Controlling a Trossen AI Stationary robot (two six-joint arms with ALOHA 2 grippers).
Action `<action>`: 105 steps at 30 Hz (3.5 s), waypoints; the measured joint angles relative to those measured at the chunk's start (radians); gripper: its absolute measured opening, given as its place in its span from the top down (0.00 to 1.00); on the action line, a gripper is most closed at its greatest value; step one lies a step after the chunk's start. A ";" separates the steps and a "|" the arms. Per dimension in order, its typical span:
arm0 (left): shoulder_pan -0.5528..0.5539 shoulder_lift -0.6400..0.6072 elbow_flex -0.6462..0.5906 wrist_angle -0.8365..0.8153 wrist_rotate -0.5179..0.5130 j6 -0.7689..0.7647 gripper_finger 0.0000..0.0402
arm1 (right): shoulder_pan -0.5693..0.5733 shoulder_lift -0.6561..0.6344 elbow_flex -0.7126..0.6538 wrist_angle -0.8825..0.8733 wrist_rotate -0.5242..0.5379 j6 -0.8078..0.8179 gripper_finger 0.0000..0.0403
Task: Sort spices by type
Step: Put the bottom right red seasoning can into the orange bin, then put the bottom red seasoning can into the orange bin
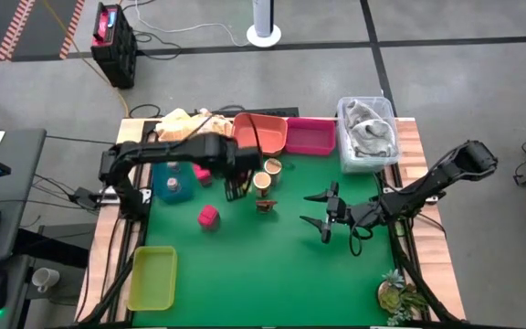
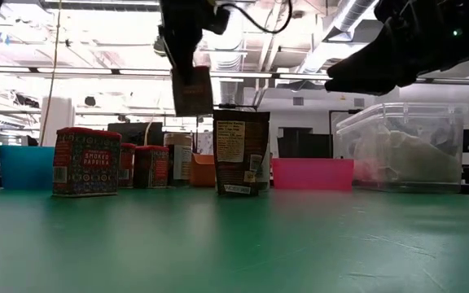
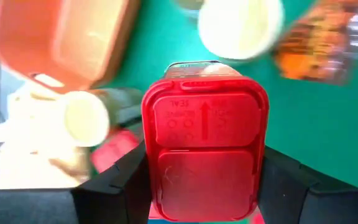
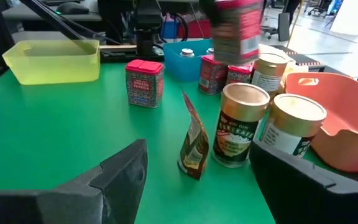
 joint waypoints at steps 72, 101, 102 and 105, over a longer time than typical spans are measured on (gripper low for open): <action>0.398 0.409 0.569 -0.088 -0.004 0.083 0.36 | -0.059 0.000 0.000 -0.050 -0.016 -0.034 0.23; -0.123 -0.279 -0.470 0.087 0.209 -0.578 0.37 | -0.041 0.000 0.000 -0.071 0.013 -0.010 0.23; -0.151 -0.271 -0.470 0.090 0.208 -0.617 0.37 | -0.040 0.000 0.000 -0.072 0.013 -0.010 0.23; -0.217 -0.266 -0.470 0.089 0.202 -0.679 0.37 | -0.037 0.000 0.000 -0.071 0.013 -0.010 0.23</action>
